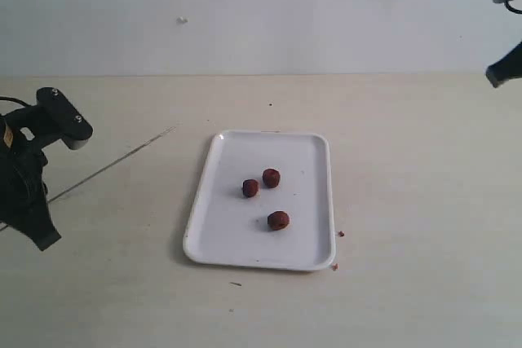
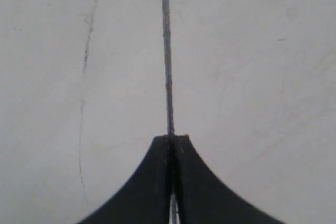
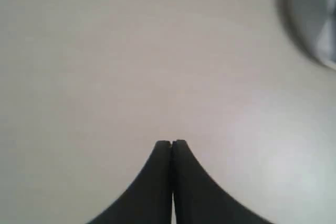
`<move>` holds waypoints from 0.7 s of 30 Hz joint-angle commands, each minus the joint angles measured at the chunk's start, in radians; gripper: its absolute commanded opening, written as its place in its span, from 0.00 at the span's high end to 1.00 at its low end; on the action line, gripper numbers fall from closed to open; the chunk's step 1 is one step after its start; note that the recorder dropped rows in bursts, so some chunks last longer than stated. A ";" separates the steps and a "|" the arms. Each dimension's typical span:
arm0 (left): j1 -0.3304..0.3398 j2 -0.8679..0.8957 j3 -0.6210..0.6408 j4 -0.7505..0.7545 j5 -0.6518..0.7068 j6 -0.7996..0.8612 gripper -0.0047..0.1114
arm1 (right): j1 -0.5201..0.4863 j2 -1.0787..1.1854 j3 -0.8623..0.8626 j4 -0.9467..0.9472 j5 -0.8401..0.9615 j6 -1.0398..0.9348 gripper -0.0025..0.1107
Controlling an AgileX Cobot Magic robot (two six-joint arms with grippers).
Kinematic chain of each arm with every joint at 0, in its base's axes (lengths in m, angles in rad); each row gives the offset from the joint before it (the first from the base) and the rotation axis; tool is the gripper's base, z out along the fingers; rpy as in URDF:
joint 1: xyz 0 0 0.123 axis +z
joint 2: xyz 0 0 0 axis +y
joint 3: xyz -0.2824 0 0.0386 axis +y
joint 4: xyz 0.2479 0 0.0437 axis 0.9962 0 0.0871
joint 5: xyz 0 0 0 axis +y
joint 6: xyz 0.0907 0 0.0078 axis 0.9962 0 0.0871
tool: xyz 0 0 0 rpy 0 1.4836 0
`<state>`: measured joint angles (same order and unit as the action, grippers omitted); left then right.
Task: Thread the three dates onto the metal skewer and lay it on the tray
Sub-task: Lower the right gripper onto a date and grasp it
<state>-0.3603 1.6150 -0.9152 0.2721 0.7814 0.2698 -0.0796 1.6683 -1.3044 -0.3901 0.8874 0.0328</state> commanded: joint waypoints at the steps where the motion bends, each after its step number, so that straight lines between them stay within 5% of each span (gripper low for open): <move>1: 0.000 -0.013 0.029 -0.032 -0.023 0.077 0.96 | 0.119 0.053 -0.148 0.212 0.334 -0.027 0.98; 10: 0.000 -0.015 0.033 -0.099 -0.052 0.179 0.96 | 0.454 0.222 -0.153 0.278 0.312 0.205 0.95; 14: 0.000 -0.015 0.033 -0.101 -0.052 0.179 0.96 | 0.512 0.321 -0.161 0.385 0.264 0.205 0.80; 17: 0.000 -0.015 0.033 -0.104 -0.059 0.179 0.96 | 0.522 0.387 -0.161 0.528 0.088 0.129 0.54; 21: 0.000 -0.015 0.033 -0.107 -0.067 0.179 0.96 | 0.522 0.397 -0.164 0.565 0.009 0.091 0.50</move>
<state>-0.3603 1.6080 -0.8855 0.1788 0.7254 0.4453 0.4408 2.0645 -1.4547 0.1659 0.9196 0.1419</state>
